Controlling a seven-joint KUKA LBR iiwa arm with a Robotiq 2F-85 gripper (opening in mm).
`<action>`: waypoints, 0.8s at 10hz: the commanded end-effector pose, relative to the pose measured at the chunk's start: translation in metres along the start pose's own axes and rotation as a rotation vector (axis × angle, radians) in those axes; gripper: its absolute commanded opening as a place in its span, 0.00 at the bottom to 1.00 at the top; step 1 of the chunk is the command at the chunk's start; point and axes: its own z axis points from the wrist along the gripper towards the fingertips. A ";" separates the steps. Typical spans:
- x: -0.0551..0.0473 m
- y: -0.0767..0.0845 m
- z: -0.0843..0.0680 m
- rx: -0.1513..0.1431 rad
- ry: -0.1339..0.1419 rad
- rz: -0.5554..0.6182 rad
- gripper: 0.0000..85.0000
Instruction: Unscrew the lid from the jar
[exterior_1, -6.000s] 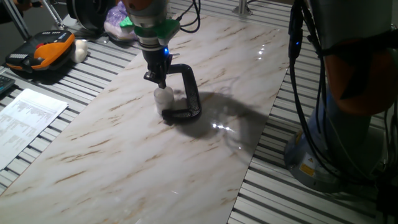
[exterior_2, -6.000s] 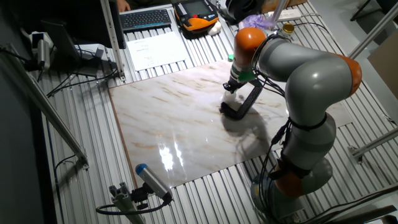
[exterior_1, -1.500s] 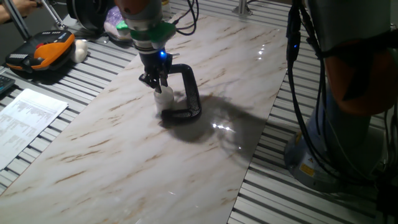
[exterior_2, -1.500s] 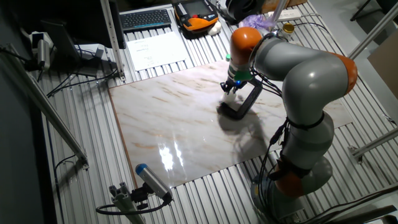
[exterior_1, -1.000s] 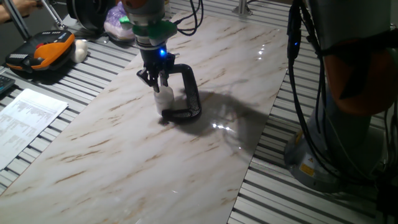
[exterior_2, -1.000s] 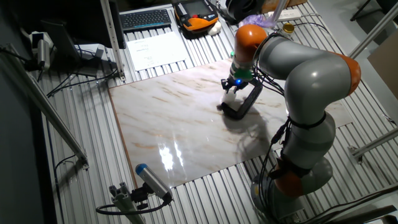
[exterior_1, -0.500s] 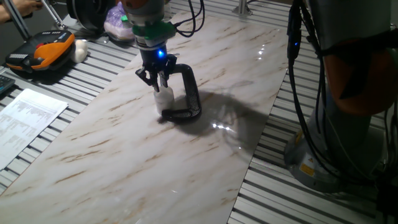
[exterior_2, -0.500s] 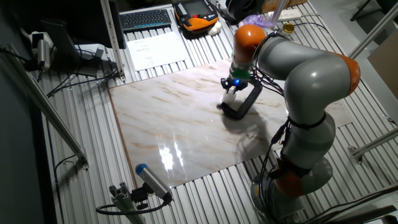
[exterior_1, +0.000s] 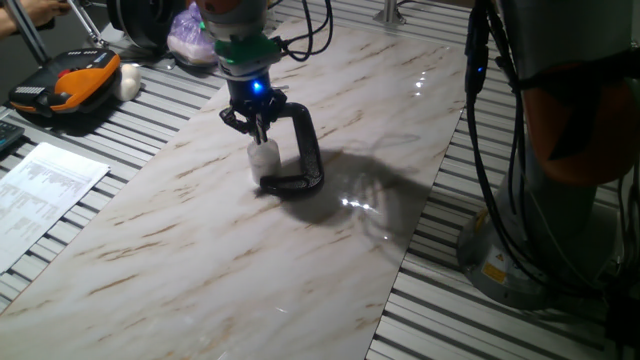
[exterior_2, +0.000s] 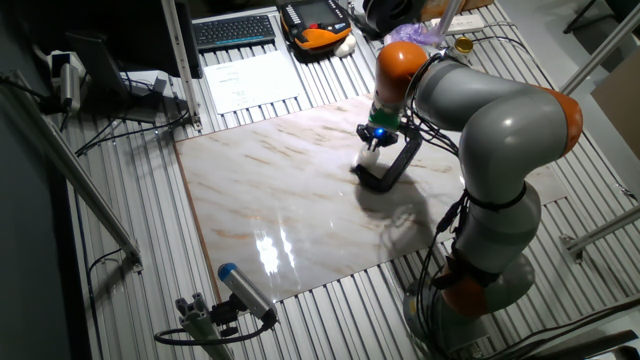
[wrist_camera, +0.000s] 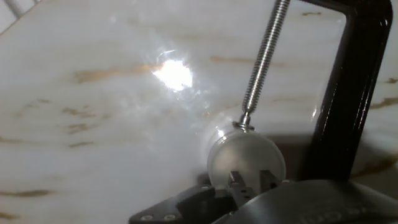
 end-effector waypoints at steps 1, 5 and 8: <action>0.000 0.000 0.000 -0.006 -0.001 0.952 0.80; -0.001 0.002 0.001 -0.066 0.017 1.116 0.80; -0.002 0.003 0.000 -0.056 0.023 1.190 0.80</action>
